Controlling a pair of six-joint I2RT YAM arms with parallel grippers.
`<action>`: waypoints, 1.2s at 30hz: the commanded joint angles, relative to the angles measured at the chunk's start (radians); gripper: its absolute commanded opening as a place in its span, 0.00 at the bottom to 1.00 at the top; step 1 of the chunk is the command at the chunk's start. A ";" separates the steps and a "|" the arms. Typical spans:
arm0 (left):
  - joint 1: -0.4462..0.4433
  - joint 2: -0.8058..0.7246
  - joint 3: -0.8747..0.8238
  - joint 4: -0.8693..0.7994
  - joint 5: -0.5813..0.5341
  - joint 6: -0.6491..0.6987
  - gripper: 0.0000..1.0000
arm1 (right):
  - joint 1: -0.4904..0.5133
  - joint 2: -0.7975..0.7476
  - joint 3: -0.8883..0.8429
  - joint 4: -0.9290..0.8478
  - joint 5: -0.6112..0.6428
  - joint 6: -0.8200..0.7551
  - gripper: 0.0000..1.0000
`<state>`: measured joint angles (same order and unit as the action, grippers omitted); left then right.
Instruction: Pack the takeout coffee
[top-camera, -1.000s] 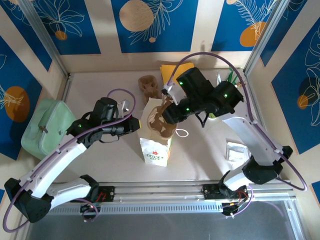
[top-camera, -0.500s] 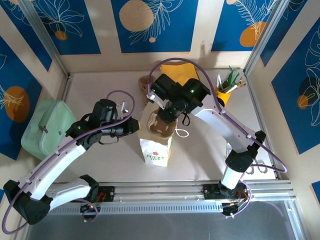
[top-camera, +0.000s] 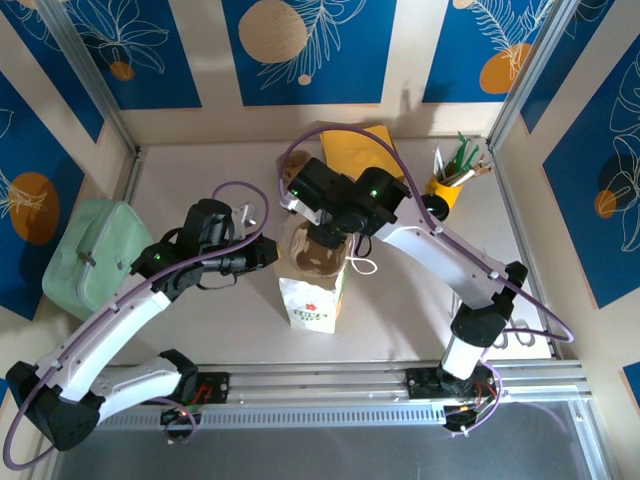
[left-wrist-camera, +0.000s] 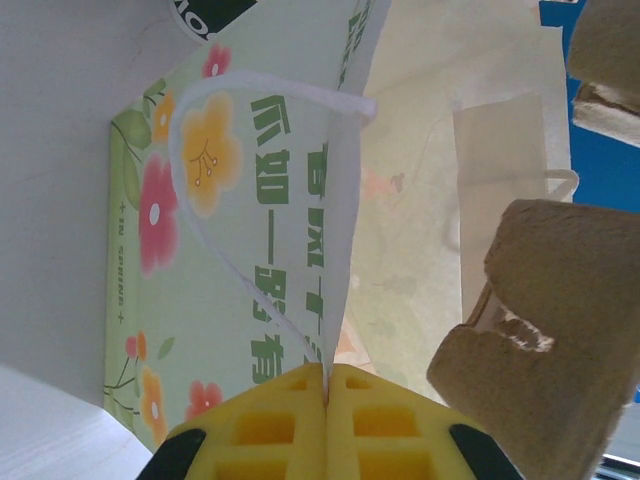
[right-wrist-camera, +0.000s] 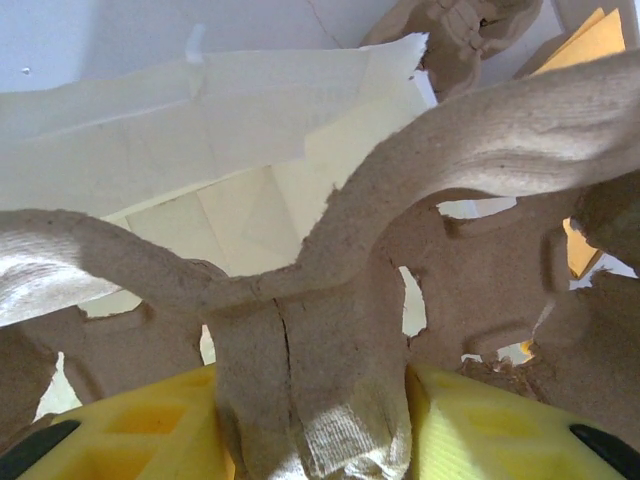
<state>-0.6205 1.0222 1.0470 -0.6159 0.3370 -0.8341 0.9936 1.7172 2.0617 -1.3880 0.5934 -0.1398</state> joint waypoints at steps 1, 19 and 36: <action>-0.008 -0.013 -0.015 0.007 0.013 -0.011 0.00 | 0.012 0.009 -0.015 0.020 0.001 -0.018 0.46; -0.007 -0.031 0.016 -0.003 0.015 0.014 0.30 | 0.019 0.018 -0.074 0.004 -0.116 0.007 0.46; -0.008 -0.031 0.006 -0.005 0.024 0.018 0.32 | 0.026 0.036 -0.094 0.012 -0.250 -0.050 0.46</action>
<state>-0.6205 1.0080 1.0470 -0.6136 0.3511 -0.8299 1.0088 1.7401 1.9690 -1.3724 0.4004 -0.1654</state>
